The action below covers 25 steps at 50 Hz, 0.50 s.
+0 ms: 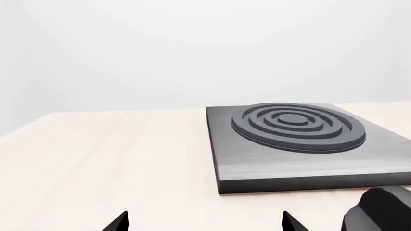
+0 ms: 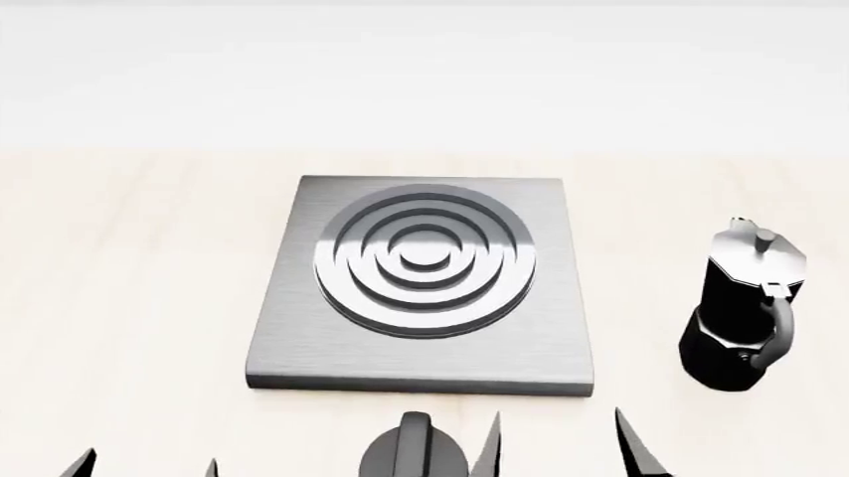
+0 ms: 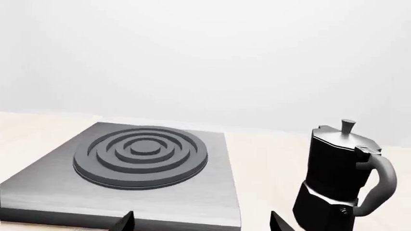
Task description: Put the moka pot on the stove.
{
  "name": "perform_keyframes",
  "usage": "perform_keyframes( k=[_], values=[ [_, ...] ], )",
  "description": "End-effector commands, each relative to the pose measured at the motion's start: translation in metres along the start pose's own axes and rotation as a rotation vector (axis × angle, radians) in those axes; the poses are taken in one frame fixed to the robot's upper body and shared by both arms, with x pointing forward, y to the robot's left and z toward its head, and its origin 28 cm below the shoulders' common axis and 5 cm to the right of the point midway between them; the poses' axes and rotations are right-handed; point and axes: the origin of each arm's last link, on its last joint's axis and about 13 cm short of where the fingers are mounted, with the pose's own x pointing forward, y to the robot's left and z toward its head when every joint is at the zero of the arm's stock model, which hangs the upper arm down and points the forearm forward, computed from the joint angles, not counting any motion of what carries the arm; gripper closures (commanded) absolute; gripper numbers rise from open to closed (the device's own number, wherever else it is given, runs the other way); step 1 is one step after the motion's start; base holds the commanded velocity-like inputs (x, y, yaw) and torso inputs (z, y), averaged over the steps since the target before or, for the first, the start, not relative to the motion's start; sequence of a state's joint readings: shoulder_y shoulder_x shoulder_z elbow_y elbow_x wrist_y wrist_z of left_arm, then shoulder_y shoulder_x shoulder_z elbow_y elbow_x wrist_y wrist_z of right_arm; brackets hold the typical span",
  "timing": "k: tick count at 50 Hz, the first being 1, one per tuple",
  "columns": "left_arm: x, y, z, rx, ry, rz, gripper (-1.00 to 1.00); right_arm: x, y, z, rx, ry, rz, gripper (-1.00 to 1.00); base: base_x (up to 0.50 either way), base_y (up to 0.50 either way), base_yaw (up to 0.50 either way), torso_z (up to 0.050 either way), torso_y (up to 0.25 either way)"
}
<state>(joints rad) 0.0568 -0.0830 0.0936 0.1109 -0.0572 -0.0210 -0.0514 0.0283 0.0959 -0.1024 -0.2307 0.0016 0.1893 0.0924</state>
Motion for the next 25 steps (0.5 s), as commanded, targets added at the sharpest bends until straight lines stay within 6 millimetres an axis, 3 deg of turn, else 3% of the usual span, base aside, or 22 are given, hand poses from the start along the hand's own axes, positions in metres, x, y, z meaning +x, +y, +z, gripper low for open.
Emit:
perform_keyframes(
  k=[1,10,25],
  values=[
    [-0.001,0.003,0.003,0.001,-0.011,0.005,-1.00,0.019,-0.011,0.020,-0.023,-0.003,-0.012,-1.00,0.00,0.00,0.00,0.000,0.000],
    [-0.002,0.002,0.003,-0.001,-0.012,0.006,-1.00,0.033,-0.029,0.043,-0.046,-0.002,-0.059,-1.00,0.00,0.00,0.00,0.000,0.000],
    [0.002,0.002,0.001,-0.003,-0.009,0.004,-1.00,0.037,-0.050,0.076,-0.145,-0.024,-0.147,-1.00,0.00,0.00,0.00,0.000,0.000]
  ],
)
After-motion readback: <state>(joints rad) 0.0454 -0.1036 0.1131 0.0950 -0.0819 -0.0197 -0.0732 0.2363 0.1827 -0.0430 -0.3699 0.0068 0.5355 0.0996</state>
